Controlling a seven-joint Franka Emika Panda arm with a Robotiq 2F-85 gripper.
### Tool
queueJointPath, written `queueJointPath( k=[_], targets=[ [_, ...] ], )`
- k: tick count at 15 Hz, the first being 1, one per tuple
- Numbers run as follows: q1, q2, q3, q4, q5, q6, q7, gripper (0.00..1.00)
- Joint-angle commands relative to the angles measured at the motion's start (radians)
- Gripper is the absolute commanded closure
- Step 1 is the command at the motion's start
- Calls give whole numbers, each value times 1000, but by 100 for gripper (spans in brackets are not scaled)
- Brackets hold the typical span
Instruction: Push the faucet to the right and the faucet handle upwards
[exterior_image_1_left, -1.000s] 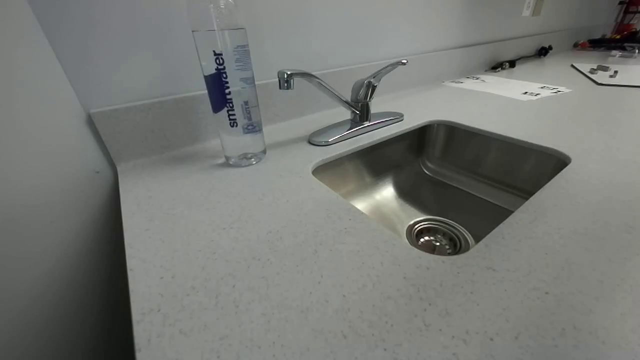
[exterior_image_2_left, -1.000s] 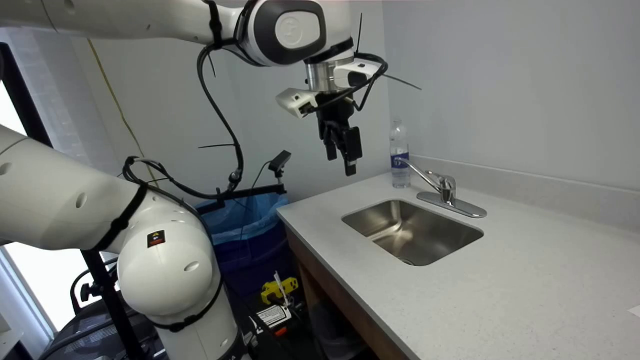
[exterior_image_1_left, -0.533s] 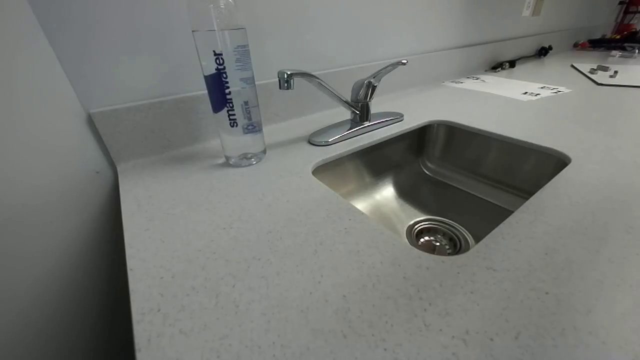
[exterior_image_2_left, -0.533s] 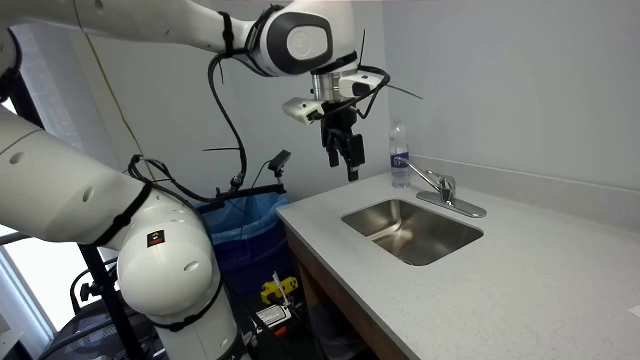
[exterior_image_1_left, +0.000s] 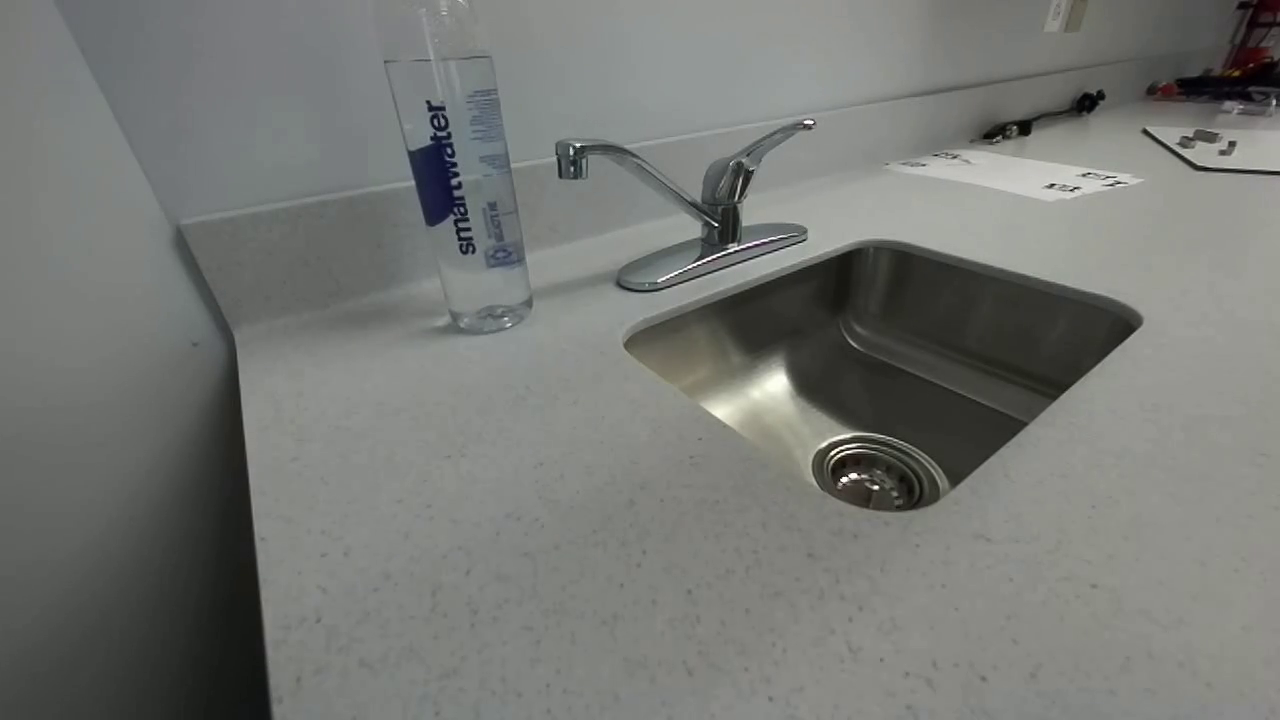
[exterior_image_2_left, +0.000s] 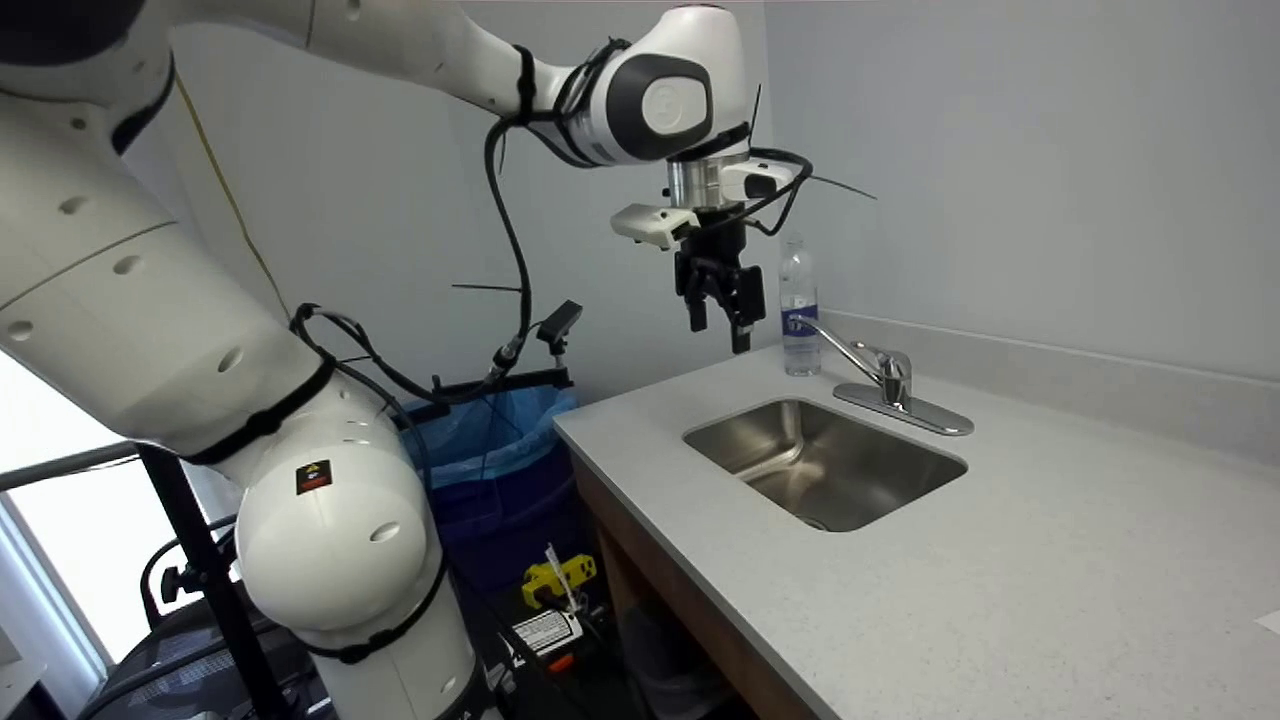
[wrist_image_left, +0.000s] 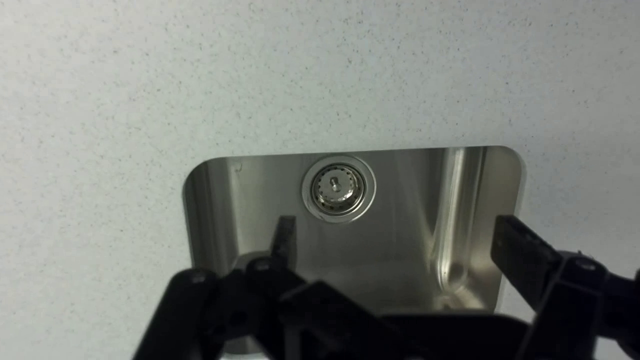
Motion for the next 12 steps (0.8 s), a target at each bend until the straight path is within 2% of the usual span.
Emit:
queueJointPath(
  k=[1,9,10,12],
  targets=[
    [25,166,4,148,-24,22,-30,0],
    [64,422,28,366,-82,145,-26,0],
    [60,357,19,291,-68,141,-22,0],
    [66,400,20,329,-71,143,-22,0]
  ],
)
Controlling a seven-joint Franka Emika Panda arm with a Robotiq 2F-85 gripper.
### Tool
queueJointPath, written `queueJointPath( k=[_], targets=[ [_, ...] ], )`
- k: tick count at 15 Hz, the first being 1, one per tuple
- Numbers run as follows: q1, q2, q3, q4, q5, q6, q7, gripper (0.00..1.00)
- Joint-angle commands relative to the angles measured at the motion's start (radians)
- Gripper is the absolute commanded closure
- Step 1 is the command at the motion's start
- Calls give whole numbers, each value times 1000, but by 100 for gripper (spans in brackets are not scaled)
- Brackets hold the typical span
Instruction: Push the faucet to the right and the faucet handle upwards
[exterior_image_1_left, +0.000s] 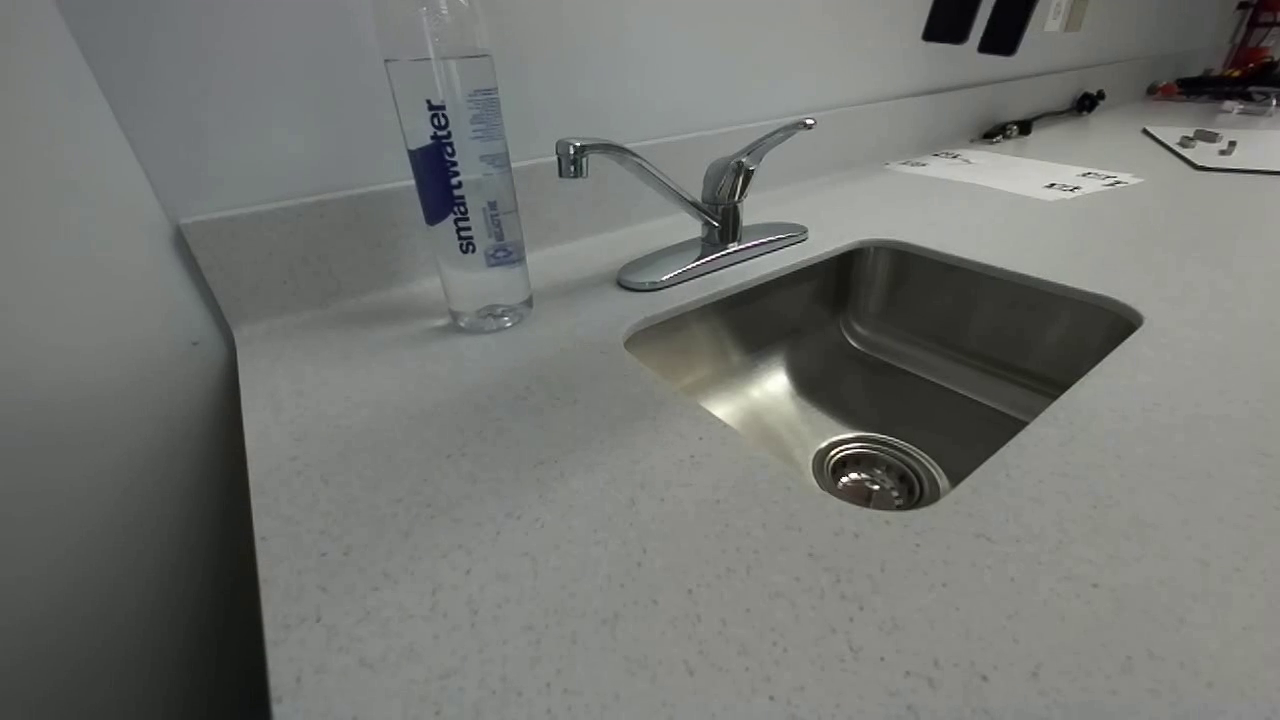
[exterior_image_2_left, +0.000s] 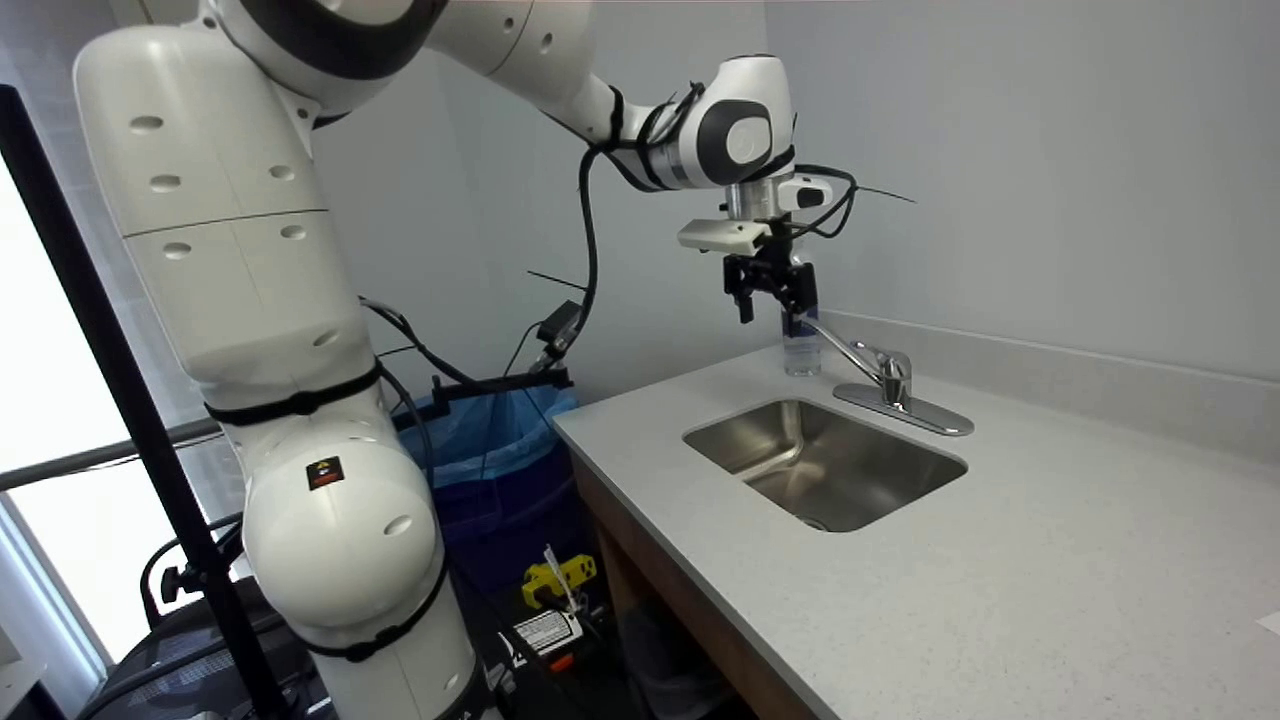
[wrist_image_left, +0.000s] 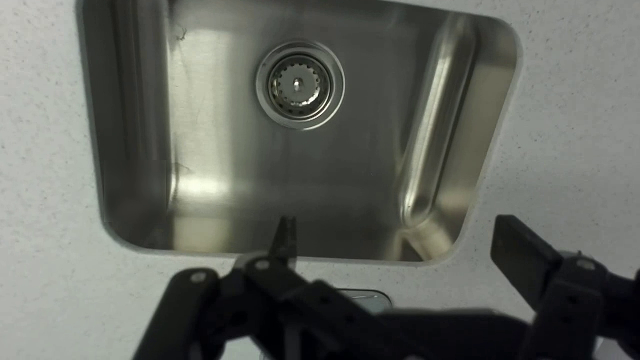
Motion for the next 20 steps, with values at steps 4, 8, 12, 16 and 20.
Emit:
queueJointPath(
  k=[4,8,12,16,20],
  targets=[
    [9,15,-8,20,0,-2,0,0],
    [12,29,-5,28,3,14,4,0],
    [29,110,6,91,21,35,48,0],
    [57,234,21,190,61,134,83,0],
    [79,363,32,327,74,220,66,0]
  ],
)
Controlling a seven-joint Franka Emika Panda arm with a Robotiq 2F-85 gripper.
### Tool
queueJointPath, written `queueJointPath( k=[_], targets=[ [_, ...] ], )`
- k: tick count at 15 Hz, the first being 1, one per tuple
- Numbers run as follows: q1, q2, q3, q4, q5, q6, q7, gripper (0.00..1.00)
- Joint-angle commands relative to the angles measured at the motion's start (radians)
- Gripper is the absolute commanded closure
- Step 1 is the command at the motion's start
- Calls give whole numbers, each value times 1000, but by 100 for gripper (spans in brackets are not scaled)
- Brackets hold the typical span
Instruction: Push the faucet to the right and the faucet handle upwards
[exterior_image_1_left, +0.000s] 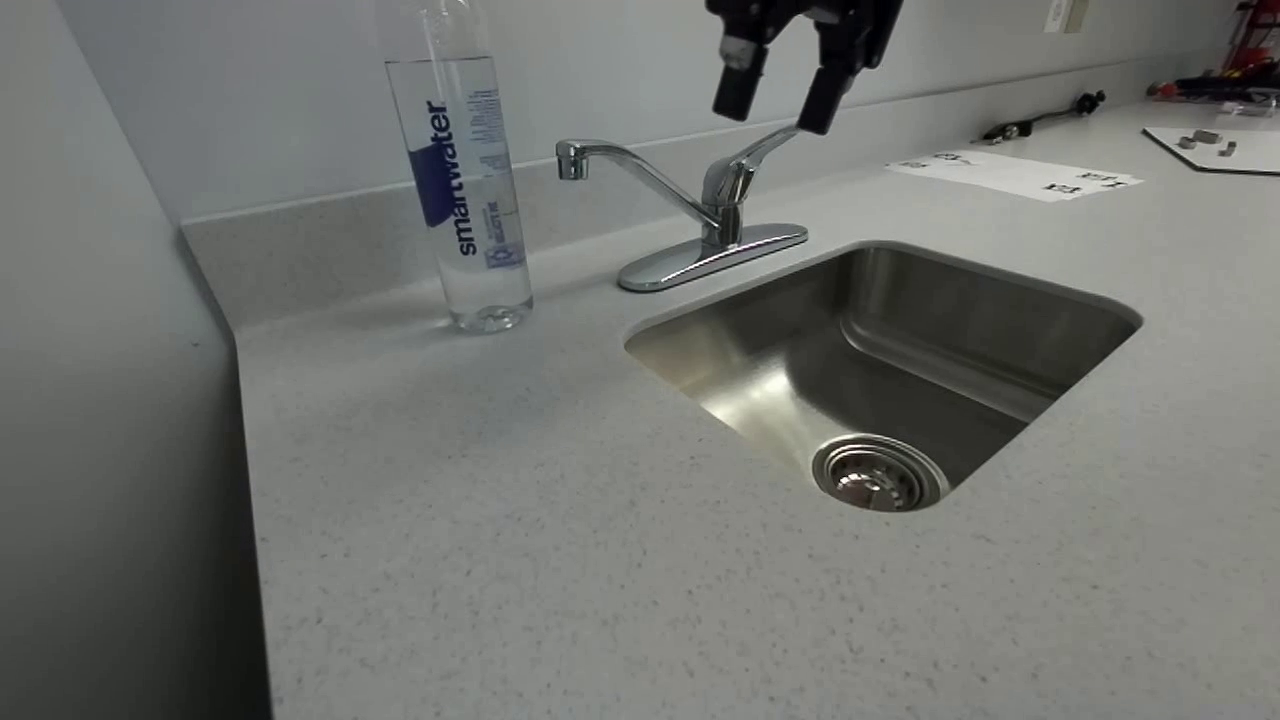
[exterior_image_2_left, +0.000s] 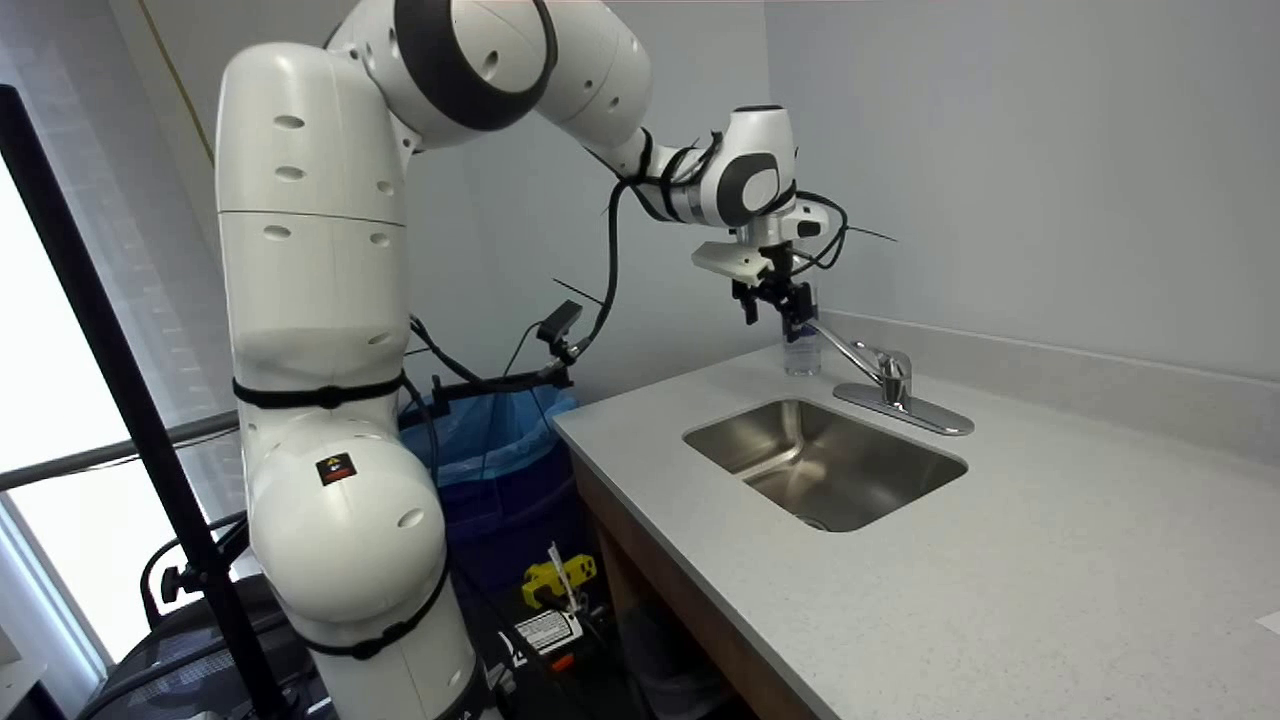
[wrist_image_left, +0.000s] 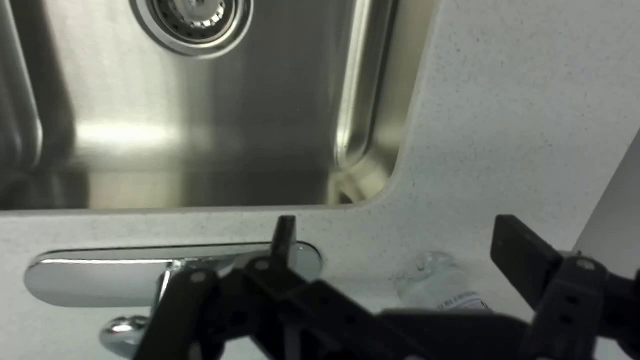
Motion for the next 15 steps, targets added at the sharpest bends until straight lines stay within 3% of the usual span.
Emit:
queueJointPath(
  k=[1,10,15],
  targets=[
    [20,138,7,173,20,62,-7,0],
    [28,373,15,512,32,80,-35,0],
    [29,483,19,625,57,106,-12,0]
  ],
)
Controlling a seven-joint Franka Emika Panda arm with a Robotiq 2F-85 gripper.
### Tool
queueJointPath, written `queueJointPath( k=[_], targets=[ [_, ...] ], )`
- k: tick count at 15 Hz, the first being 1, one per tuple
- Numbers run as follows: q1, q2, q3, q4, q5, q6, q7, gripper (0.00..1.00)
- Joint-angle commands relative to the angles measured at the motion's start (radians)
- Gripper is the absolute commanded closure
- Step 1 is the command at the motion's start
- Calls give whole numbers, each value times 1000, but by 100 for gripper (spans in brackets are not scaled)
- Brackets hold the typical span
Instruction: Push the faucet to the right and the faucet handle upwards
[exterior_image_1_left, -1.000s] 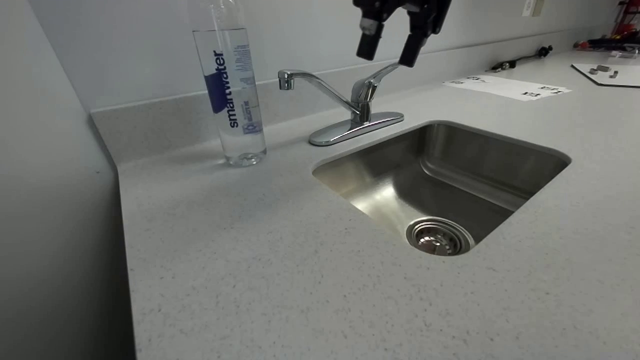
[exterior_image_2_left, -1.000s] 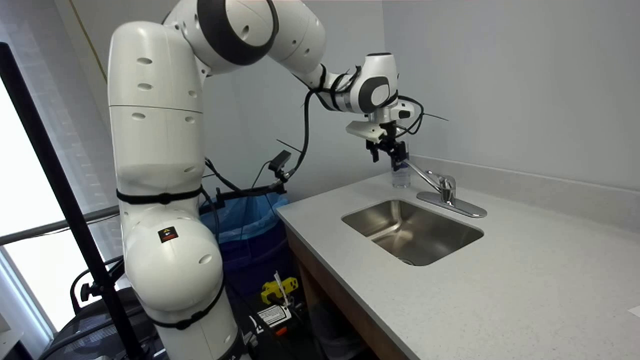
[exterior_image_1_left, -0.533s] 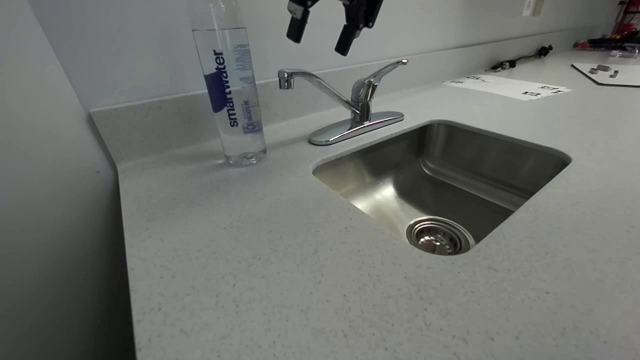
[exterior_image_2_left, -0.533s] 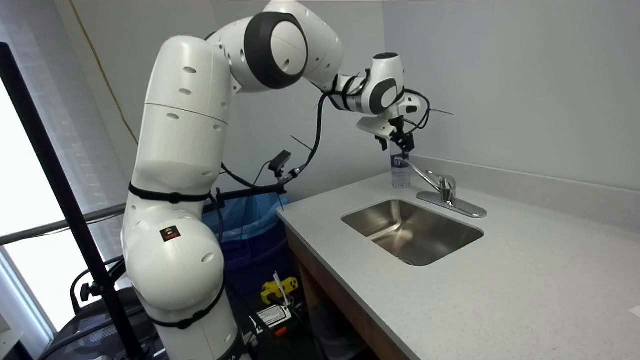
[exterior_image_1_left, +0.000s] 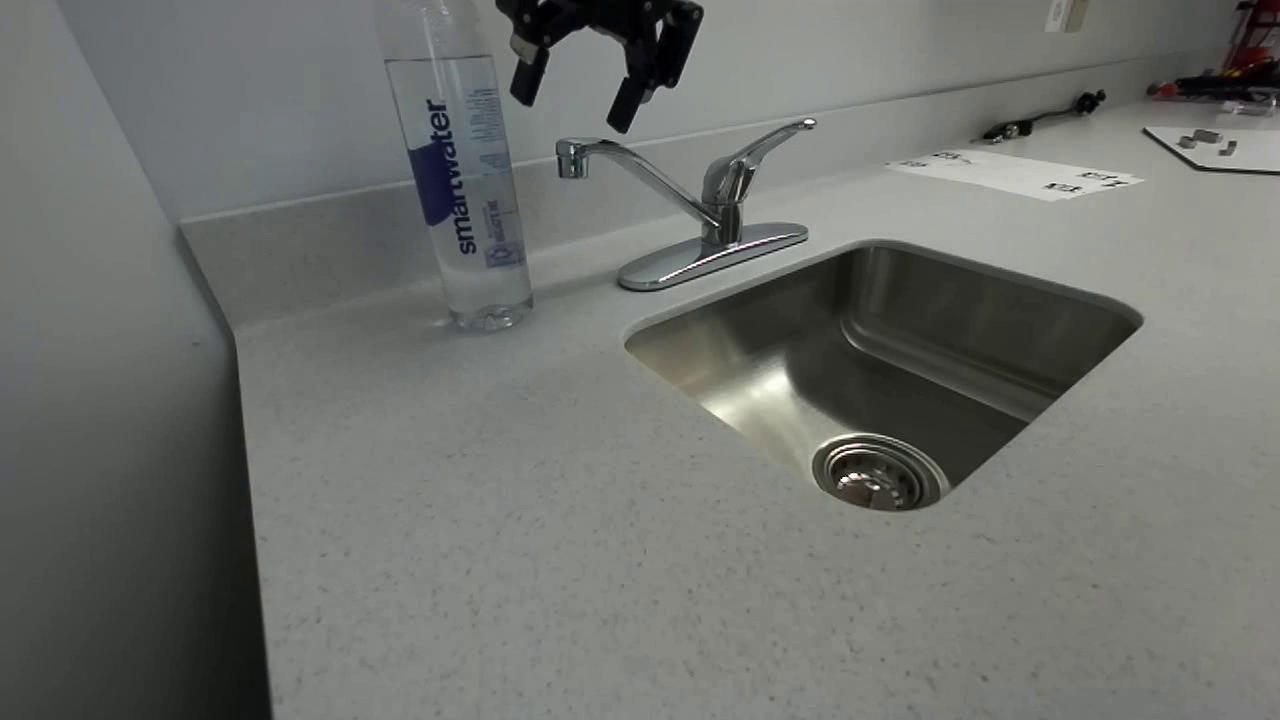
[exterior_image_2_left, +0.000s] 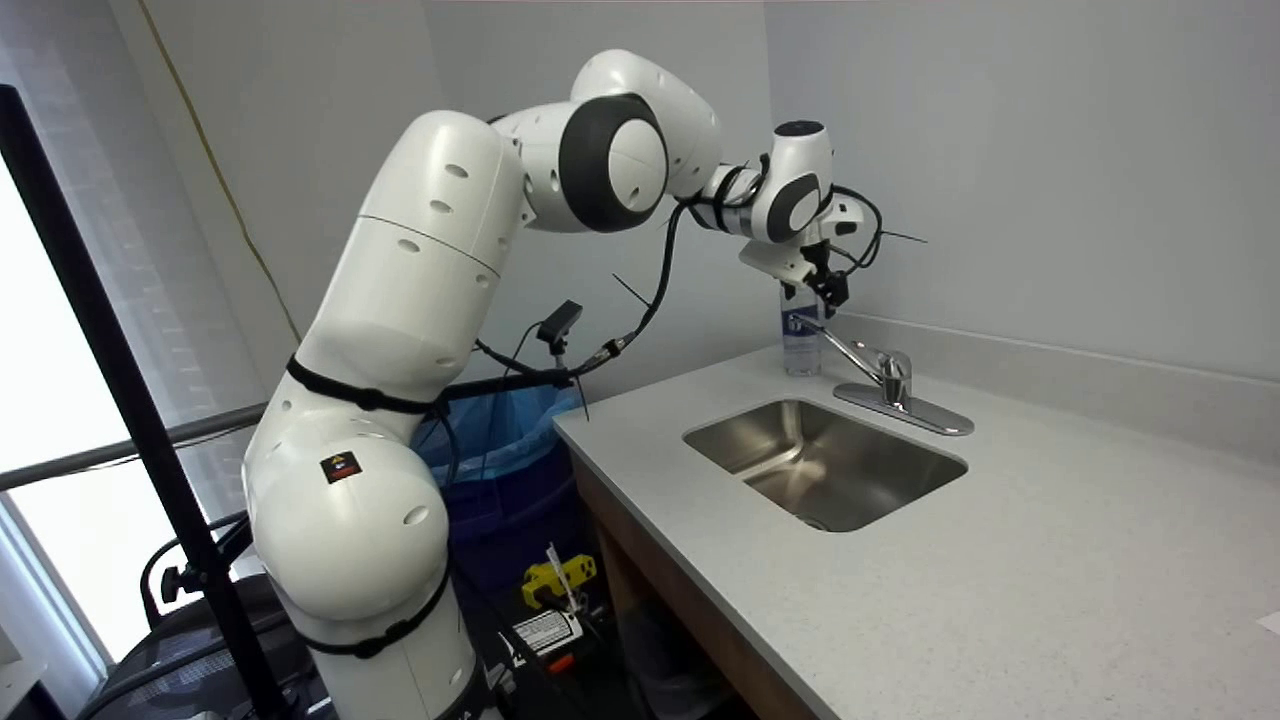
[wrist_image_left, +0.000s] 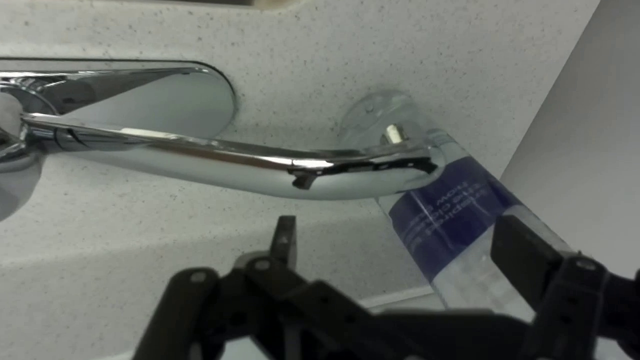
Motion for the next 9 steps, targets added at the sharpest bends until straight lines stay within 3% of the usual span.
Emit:
queueJointPath(
  k=[1,4,9],
  targets=[
    [4,108,11,134,46,23,5,0],
    [5,142,14,171,57,18,9,0],
    [-4,106,2,129,82,-146,99,0]
  ],
)
